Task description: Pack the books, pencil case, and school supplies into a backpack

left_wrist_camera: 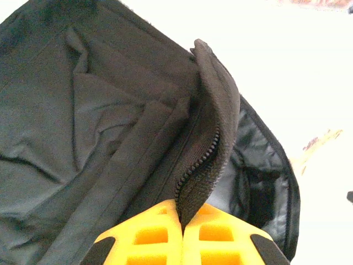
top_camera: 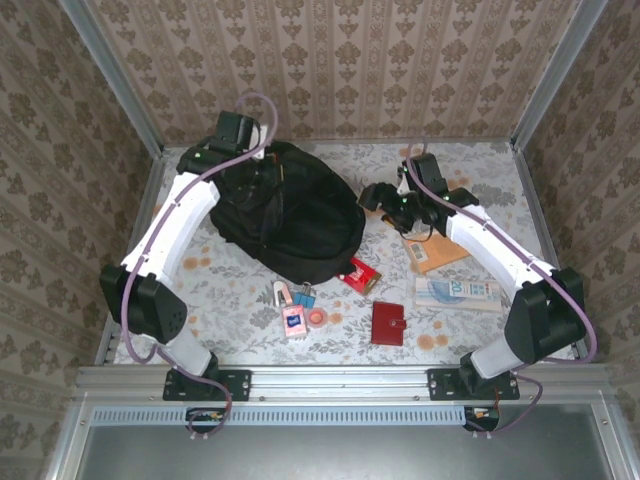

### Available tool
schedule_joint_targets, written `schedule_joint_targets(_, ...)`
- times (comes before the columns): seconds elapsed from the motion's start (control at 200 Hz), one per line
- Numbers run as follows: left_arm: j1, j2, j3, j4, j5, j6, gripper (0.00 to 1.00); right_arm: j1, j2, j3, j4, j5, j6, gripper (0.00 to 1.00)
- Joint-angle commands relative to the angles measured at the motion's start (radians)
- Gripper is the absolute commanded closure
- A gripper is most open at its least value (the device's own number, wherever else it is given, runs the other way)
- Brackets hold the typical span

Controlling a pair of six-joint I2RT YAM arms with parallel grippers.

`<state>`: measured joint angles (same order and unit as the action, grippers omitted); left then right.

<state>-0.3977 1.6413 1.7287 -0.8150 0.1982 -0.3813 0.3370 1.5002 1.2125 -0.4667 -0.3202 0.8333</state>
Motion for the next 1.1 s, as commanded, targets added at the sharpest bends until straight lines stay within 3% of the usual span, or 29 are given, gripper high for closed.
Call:
schedule_joint_targets(0.0, 0.021, 0.013, 0.083, 0.099, 0.029, -0.064, 1.0, -0.005, -0.045, -0.077, -0.078, 0.05, -0.109, 0.22)
schedule_joint_targets(0.23, 0.113, 0.066, 0.171, 0.128, -0.004, -0.111, 1.0, 0.044, -0.095, -0.21, -0.134, 0.061, -0.184, 0.22)
schedule_joint_targets(0.41, 0.132, 0.109, 0.169, 0.136, 0.074, -0.135, 1.0, 0.149, -0.103, -0.227, -0.325, 0.274, -0.207, 0.21)
schedule_joint_targets(0.46, 0.131, 0.102, 0.131, 0.162, 0.091, -0.151, 1.0, 0.181, -0.139, -0.242, -0.373, 0.325, -0.187, 0.18)
schedule_joint_targets(0.48, 0.131, 0.099, 0.111, 0.179, 0.096, -0.156, 1.0, 0.192, -0.145, -0.253, -0.387, 0.34, -0.174, 0.08)
schedule_joint_targets(0.52, 0.131, 0.091, 0.067, 0.215, 0.11, -0.172, 1.0, 0.214, -0.158, -0.276, -0.411, 0.357, -0.144, 0.01)
schedule_joint_targets(0.86, 0.13, 0.068, -0.096, 0.321, 0.165, -0.226, 1.0, 0.401, -0.158, -0.411, -0.438, 0.334, 0.123, 0.0)
schedule_joint_targets(1.095, 0.131, 0.038, -0.154, 0.367, 0.193, -0.247, 1.0, 0.441, -0.049, -0.438, -0.362, 0.33, 0.189, 0.01)
